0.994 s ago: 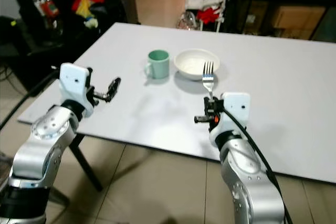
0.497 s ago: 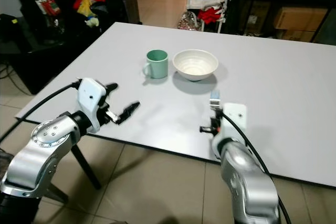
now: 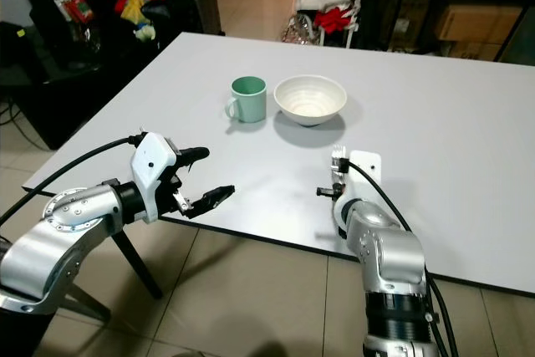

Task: Setting the table

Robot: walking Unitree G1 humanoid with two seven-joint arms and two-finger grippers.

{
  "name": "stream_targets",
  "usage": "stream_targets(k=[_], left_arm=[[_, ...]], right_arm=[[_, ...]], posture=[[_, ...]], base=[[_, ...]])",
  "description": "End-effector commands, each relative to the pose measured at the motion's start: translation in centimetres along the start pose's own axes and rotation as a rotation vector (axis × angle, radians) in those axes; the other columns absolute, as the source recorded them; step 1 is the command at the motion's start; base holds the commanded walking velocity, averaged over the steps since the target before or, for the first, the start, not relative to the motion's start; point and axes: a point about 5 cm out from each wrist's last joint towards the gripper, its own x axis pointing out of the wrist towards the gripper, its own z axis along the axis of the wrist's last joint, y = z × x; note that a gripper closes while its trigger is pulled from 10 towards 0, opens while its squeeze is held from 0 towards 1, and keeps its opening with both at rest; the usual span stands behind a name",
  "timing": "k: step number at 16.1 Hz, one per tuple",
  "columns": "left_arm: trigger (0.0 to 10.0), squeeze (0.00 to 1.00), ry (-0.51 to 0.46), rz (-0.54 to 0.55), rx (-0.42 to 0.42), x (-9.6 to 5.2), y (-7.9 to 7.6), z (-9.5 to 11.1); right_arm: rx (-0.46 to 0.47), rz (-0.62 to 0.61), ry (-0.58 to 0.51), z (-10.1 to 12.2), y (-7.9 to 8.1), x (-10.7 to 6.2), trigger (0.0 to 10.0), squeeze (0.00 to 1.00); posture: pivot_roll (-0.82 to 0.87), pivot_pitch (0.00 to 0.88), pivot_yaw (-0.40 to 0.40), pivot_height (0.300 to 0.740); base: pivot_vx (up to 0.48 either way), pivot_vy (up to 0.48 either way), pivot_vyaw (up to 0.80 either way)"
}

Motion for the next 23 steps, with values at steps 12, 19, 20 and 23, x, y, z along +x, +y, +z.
stream_targets(k=[12, 19, 20, 23], left_arm=[[10.0, 0.0, 0.051, -0.108, -0.002, -0.8, -1.1, -0.2], [10.0, 0.0, 0.024, -0.042, 0.011, -0.8, -0.1, 0.1], [10.0, 0.0, -0.001, -0.007, 0.006, -0.8, 0.2, 0.4], [10.0, 0.0, -0.08, 0.134, -0.008, 0.0, 1.1, 1.3]], right_arm=[[0.021, -0.002, 0.019, 0.2, 0.5, 2.7, 10.0, 1.0], [0.07, 0.009, -0.101, 1.4, 0.4, -0.6, 10.0, 1.0], [0.066, 0.019, -0.143, 1.7, 0.5, -2.1, 10.0, 1.0], [-0.034, -0.033, -0.404, 3.6, -0.6, -7.0, 10.0, 1.0]], posture=[[0.03, 0.0, 0.05, 0.74], [0.02, 0.0, 0.058, 0.74], [0.01, 0.0, 0.063, 0.74], [-0.03, 0.0, 0.082, 0.74]], base=[[0.0, 0.0, 0.0], [0.0, 0.0, 0.0], [0.0, 0.0, 0.0], [0.0, 0.0, 0.0]])
